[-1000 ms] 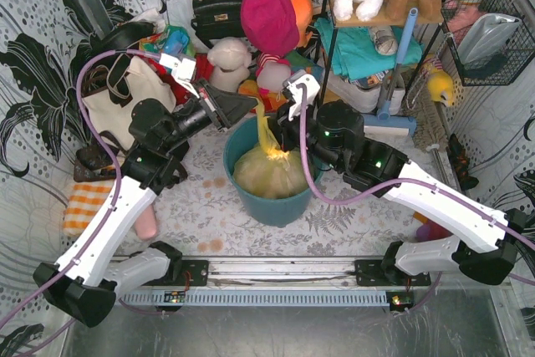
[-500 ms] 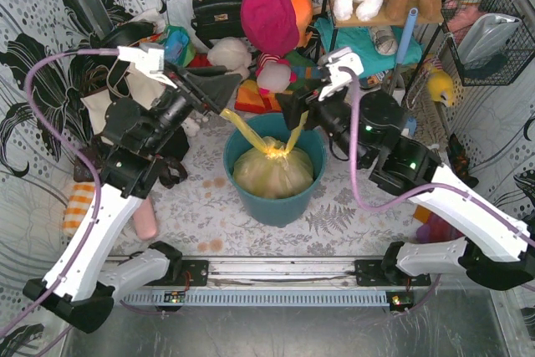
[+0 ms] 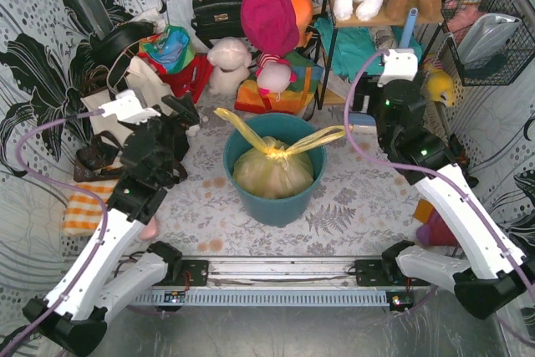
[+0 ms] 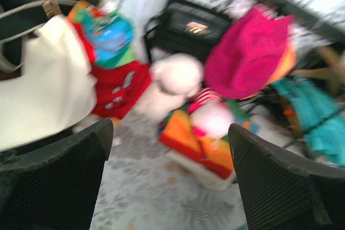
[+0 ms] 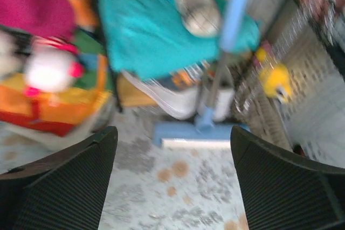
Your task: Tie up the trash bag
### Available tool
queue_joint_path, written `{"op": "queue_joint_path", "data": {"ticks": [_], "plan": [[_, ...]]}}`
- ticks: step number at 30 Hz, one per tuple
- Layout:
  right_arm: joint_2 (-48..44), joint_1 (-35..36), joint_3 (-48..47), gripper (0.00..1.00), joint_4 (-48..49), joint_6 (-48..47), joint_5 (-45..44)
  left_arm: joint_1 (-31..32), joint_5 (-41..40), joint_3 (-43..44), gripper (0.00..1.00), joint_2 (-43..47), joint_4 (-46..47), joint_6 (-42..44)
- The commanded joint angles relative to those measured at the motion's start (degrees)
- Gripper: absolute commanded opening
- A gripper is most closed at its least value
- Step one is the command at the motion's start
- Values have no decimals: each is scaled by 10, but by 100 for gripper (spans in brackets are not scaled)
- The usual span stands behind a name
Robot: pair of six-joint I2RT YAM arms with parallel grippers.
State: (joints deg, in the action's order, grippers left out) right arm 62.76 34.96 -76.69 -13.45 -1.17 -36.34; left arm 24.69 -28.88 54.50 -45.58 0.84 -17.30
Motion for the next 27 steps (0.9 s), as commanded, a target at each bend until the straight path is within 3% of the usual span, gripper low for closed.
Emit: {"op": "queue_joint_path", "data": {"ticks": [1,4,8,14,20,24,27], "plan": [[-23,-129,89,87,-34,79,83,-4,-153,-83,97,15,45,2],[-31,-224,163,97,-22,114,136,-6,-205,-150,98,28,80,4],[-43,-292,283,97,46,143,161,-12,-257,-240,99,26,131,9],[-77,-342,504,97,287,137,159,-16,-291,-351,100,-31,224,28],[-53,-343,648,97,505,90,72,-55,-198,-465,98,-127,503,120],[-1,-343,703,97,655,86,96,-92,-159,-486,98,-206,612,132],[50,-343,722,97,754,83,127,-117,-79,-493,98,-236,669,128]]}}
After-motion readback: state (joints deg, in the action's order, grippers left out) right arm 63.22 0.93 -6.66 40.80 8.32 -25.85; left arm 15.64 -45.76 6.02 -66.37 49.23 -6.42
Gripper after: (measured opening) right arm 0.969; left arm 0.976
